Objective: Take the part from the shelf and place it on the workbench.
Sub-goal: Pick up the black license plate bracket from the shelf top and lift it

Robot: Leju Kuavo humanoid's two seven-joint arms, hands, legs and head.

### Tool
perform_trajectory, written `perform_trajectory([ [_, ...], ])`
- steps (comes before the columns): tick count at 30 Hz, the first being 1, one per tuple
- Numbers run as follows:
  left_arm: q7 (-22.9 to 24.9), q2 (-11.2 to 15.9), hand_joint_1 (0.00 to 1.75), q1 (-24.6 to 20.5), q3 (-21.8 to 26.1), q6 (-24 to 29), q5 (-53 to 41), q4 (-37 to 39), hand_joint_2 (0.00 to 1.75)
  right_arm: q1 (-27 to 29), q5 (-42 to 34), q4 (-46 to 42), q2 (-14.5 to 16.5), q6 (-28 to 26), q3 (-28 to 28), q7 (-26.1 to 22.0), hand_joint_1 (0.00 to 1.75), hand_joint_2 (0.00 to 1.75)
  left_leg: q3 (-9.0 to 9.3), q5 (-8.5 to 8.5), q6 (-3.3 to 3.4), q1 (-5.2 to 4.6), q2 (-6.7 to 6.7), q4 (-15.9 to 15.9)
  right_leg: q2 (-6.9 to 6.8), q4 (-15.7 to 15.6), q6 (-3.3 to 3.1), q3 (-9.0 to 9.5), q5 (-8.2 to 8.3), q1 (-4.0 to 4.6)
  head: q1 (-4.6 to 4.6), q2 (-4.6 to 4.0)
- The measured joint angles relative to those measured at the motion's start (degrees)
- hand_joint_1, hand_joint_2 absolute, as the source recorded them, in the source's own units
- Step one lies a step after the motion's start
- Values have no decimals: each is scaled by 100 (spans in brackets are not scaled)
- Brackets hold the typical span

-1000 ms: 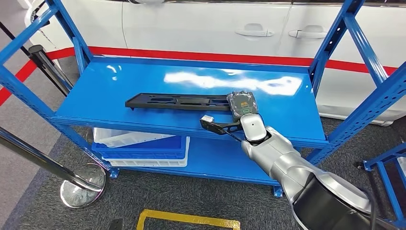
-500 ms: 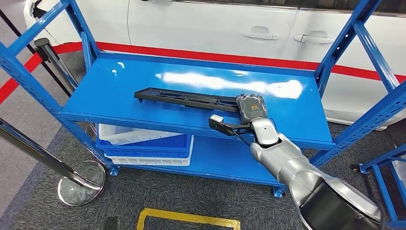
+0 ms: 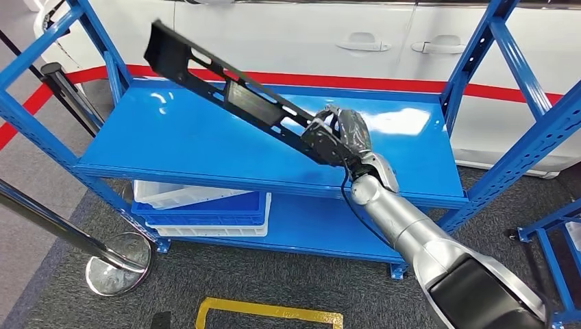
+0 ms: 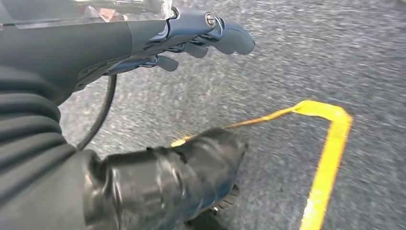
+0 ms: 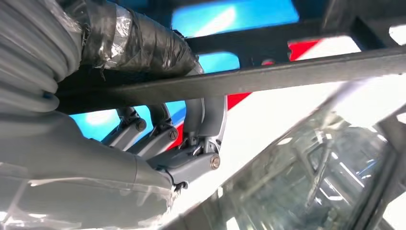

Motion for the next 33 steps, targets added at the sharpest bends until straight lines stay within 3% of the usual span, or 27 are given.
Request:
perform_trajectory([
  [1,30,2,0,4,0,-13,2,0,175,84,-265,-290,-21,71,-92,2,175,175,70,144,11,-1,0,-156,1,3,2,5,-4,1,0,0],
  [3,45,8,0,7,0,-53,6,0,175,237,-731,-896,-75,207,-260,27,175,175,415,521,62,-10,-1,-885,3,8,20,13,-17,5,0,0],
  [4,43,13,0,5,0,-73,12,0,175,294,-939,-1196,-107,263,-345,42,175,175,573,633,92,-24,-5,-1220,3,14,40,6,-23,13,3,0],
  [6,44,19,0,6,0,-97,26,0,175,401,-1279,-1754,-169,374,-515,47,175,175,712,673,136,-54,-11,-1521,1,10,92,-13,-23,22,6,0],
  [9,59,17,0,26,0,-90,5,1,175,584,-1685,-2494,-263,559,-704,-20,175,175,742,693,210,-35,-3,-1588,2,29,183,-28,-62,27,12,0],
  [11,88,17,0,20,0,-73,-32,1,175,720,-1963,-2960,-328,696,-781,-115,175,175,777,716,280,-7,13,-1644,3,401,231,-194,-305,26,30,0],
  [13,141,23,0,6,0,-55,-58,0,175,912,-2230,-3416,-382,819,-845,-226,175,175,784,708,320,-16,19,-1644,1,1133,259,-536,-650,7,45,0],
  [14,167,26,0,6,0,-46,-63,0,175,1020,-2341,-3632,-406,868,-875,-275,175,175,785,699,326,-18,17,-1637,1,1430,272,-686,-736,-4,46,0],
  [15,185,27,0,9,0,-40,-66,0,175,1121,-2432,-3834,-425,908,-902,-319,175,175,789,685,326,-18,13,-1624,0,1549,282,-758,-714,-13,46,0],
  [16,195,27,0,13,0,-34,-66,0,175,1204,-2506,-4026,-443,943,-923,-355,175,175,793,666,319,-14,9,-1604,-1,1454,288,-727,-586,-22,46,0],
  [18,199,27,0,15,-1,-21,-64,0,175,1328,-2617,-4389,-465,998,-955,-423,175,175,799,609,283,-1,0,-1539,-1,798,286,-436,-203,-40,47,0],
  [20,191,33,0,0,-1,-10,-57,0,175,1447,-2695,-4752,-473,1059,-981,-505,175,175,773,552,220,-18,-10,-1459,4,257,256,-181,-39,-34,46,0],
  [23,125,43,0,-4,-1,17,-14,1,175,1731,-2778,-5313,-489,1177,-1011,-668,175,175,756,542,131,-33,-17,-1450,15,160,161,-138,-59,-10,45,0],
  [25,78,52,0,-5,-2,33,5,0,175,1913,-2817,-5655,-494,1234,-1018,-747,175,175,725,443,75,-24,-8,-1343,15,125,90,-113,-47,-31,34,0],
  [26,66,56,0,-7,-2,37,8,0,175,1973,-2830,-5804,-495,1255,-1018,-770,175,175,638,316,48,-21,-4,-1146,13,110,60,-100,-42,-45,20,0],
  [29,99,58,0,-11,-2,26,10,0,175,2171,-2786,-6185,-496,1384,-1018,-856,175,175,167,-161,-1,-10,1,-139,-1,112,12,-99,-24,-34,-13,0],
  [30,124,58,0,-10,-2,15,4,1,175,2262,-2733,-6303,-498,1450,-1018,-886,175,175,90,-202,0,-9,1,38,-4,118,5,-105,-18,-25,-12,0],
  [31,148,60,0,-7,-2,3,-4,1,175,2352,-2664,-6422,-502,1513,-1018,-912,175,175,115,-143,13,-11,0,13,-1,125,3,-112,-17,-16,-14,0],
  [33,173,65,0,-10,-2,-17,-33,2,175,2497,-2501,-6670,-510,1603,-1018,-935,175,175,463,183,80,-28,-1,-598,8,139,5,-121,-13,-2,-13,0],
])
